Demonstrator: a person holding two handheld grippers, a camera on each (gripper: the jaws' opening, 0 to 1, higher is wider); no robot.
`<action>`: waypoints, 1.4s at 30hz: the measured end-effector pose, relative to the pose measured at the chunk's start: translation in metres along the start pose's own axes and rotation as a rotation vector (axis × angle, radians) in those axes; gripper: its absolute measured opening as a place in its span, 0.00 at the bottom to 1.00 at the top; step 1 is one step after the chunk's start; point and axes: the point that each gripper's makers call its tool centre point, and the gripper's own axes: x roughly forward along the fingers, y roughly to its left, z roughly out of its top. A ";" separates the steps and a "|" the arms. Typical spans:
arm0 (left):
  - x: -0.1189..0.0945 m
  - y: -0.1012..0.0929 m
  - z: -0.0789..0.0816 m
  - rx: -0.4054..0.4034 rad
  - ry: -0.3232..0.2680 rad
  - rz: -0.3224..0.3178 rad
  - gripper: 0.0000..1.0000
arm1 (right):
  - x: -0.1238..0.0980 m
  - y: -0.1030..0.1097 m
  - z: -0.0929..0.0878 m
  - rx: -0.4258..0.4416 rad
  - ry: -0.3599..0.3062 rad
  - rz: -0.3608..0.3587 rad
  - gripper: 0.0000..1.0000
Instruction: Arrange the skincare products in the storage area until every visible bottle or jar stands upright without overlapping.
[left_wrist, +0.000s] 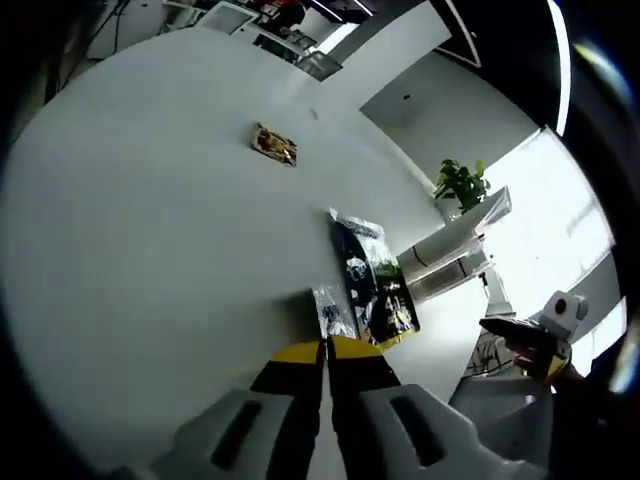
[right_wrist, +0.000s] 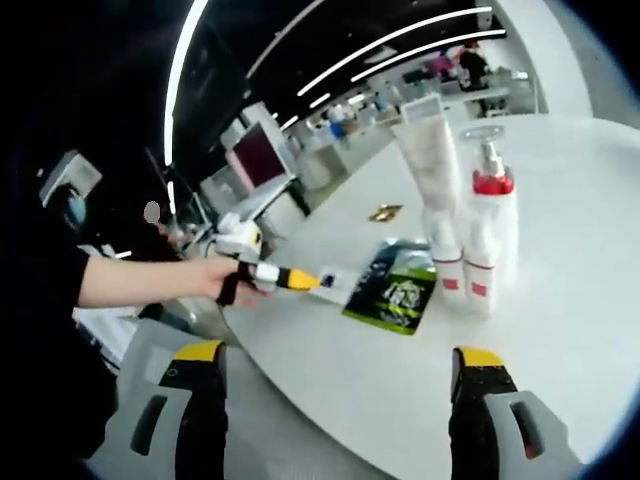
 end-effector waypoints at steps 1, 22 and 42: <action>0.000 0.000 0.001 0.005 0.000 0.001 0.00 | 0.000 0.000 0.000 0.001 0.000 -0.001 0.96; 0.001 0.016 0.010 0.195 0.073 0.103 0.09 | 0.001 -0.001 -0.002 0.012 0.007 -0.001 0.95; -0.010 -0.002 0.014 0.247 0.039 0.126 0.31 | 0.000 0.000 -0.004 -0.009 0.018 -0.005 0.94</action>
